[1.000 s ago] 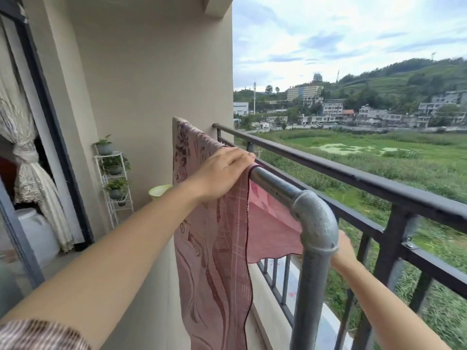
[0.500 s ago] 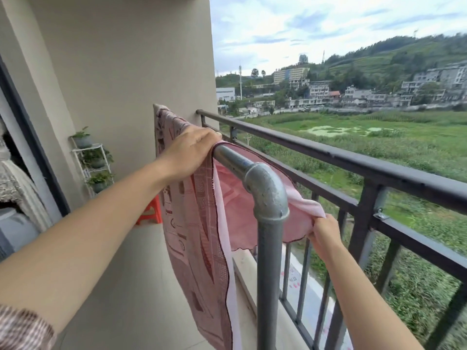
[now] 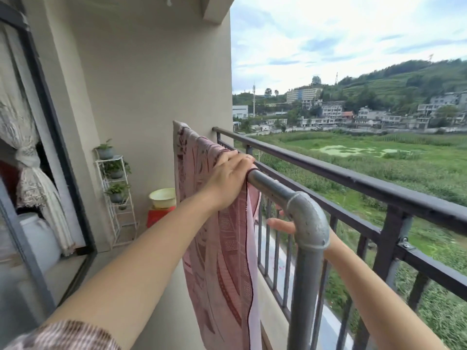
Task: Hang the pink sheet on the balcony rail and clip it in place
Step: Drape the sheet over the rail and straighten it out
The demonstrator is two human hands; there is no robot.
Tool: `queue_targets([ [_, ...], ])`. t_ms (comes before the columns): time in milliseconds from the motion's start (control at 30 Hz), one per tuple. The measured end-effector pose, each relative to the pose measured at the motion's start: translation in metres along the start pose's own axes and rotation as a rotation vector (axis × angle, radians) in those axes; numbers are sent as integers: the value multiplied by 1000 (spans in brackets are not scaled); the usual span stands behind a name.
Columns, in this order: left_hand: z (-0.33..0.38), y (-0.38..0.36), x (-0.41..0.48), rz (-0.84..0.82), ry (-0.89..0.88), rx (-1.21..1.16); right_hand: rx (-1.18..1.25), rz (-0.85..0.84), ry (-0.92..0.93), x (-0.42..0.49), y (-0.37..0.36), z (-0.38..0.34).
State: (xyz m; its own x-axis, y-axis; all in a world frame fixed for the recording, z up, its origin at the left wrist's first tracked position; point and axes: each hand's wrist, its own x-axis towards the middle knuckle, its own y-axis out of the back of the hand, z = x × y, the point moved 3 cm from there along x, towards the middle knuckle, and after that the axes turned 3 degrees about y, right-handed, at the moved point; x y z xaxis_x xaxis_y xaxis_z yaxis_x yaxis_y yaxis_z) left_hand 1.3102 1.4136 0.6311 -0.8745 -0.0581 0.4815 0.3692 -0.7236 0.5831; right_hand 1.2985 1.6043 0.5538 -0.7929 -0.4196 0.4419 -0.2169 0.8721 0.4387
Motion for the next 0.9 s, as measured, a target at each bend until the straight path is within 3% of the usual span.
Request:
queue_targets([
  [100,4,1,-4,5,40,6,217,-124,125,16,-6,-68],
  [200,13,9,-33,82,7,-129,171,-89,249,34,-7,-83],
  [300,10,1,-82,54,9,-263,184,-61,192,51,-1,-74],
  [400,-7,-19,-104,-1,135,-23,301,-88,87,54,4,-74],
  [533,-33,-16,-102,84,264,180,255,-126,82,43,14,-84],
  [633,-26,17,-98,217,256,-14,386,28,96,32,36,-81],
  [733,31,54,-88,389,-37,19,543,337,76,13,57,-58],
  [800,79,52,-85,299,-238,81,542,552,-29,-1,56,-45],
  [900,108,34,-95,194,-363,145,490,637,-133,-25,49,-6],
])
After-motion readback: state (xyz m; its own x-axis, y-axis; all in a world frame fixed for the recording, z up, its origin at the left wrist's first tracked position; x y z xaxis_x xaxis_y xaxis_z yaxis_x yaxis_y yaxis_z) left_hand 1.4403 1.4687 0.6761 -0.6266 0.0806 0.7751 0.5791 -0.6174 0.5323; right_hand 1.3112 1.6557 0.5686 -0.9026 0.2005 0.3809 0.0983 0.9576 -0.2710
